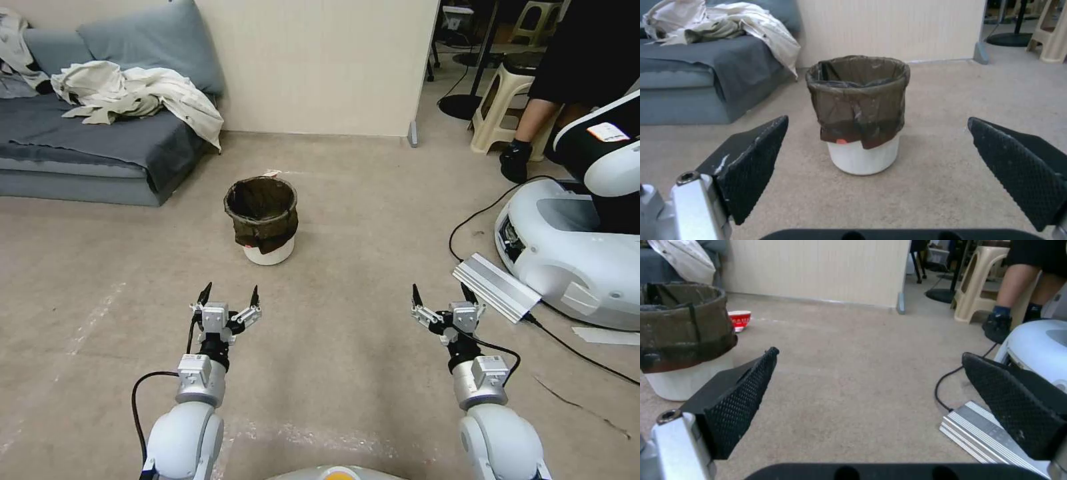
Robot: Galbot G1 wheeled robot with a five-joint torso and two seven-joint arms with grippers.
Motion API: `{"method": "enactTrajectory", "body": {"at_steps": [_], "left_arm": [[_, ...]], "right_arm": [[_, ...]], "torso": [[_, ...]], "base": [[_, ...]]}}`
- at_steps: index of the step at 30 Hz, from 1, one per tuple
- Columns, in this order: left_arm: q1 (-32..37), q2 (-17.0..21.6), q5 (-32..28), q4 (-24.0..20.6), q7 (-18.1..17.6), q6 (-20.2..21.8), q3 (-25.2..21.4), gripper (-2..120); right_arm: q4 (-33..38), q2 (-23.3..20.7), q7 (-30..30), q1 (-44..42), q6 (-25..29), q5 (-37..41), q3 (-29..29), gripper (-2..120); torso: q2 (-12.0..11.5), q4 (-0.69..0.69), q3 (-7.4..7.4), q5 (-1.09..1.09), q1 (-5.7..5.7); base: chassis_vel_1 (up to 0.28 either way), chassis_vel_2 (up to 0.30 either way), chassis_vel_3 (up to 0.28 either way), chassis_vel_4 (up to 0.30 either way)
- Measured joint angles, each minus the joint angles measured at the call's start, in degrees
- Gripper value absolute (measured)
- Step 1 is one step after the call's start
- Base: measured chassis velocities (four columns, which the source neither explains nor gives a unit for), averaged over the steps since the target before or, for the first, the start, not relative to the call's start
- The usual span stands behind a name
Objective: Pick up the trash can from the floor.
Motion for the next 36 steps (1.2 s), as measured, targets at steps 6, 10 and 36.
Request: {"method": "enactTrajectory", "body": {"at_steps": [6, 10, 36], "left_arm": [[0.0, 0.0, 0.0, 0.0, 0.0, 0.0, 0.0, 100], [0.0, 0.0, 0.0, 0.0, 0.0, 0.0, 0.0, 100], [1.1, -0.9, 0.3, -14.1, -4.0, 7.1, 3.3, 100]], "right_arm": [[0.0, 0.0, 0.0, 0.0, 0.0, 0.0, 0.0, 100], [0.0, 0.0, 0.0, 0.0, 0.0, 0.0, 0.0, 100], [12.6, 1.6, 0.3, -1.2, -6.1, 1.0, 1.7, 100]], "torso": [[0.0, 0.0, 0.0, 0.0, 0.0], [0.0, 0.0, 0.0, 0.0, 0.0], [0.0, 0.0, 0.0, 0.0, 0.0]], "base": [[0.0, 0.0, 0.0, 0.0], [0.0, 0.0, 0.0, 0.0], [0.0, 0.0, 0.0, 0.0]]}}
